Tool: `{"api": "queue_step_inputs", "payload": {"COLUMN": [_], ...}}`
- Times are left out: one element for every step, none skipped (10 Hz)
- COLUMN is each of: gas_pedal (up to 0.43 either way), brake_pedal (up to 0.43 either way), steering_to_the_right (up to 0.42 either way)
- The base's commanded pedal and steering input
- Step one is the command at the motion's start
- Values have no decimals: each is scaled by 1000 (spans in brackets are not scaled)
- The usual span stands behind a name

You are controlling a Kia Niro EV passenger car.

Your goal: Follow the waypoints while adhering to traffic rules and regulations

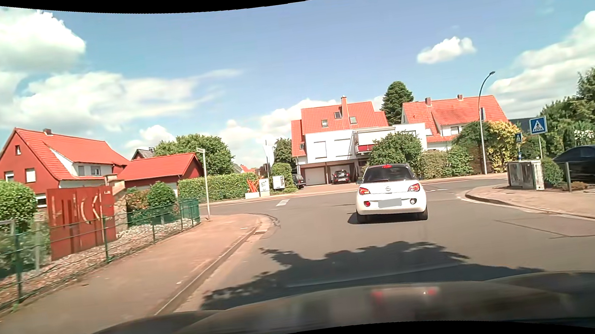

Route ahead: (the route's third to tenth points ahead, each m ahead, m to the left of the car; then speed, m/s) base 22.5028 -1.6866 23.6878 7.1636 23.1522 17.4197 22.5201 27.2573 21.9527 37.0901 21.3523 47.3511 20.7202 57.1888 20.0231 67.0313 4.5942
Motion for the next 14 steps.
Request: {"api": "queue_step_inputs", "payload": {"gas_pedal": [0, 0, 0, 0, 0, 0, 0, 0, 0, 0, 0, 0, 0, 0], "brake_pedal": [6, 18, 43, 49, 55, 73, 98, 122, 122, 122, 104, 18, 12, 24], "steering_to_the_right": [208, 207, 207, 206, 206, 205, 205, 203, 199, 191, 179, 162, 153, 140]}}
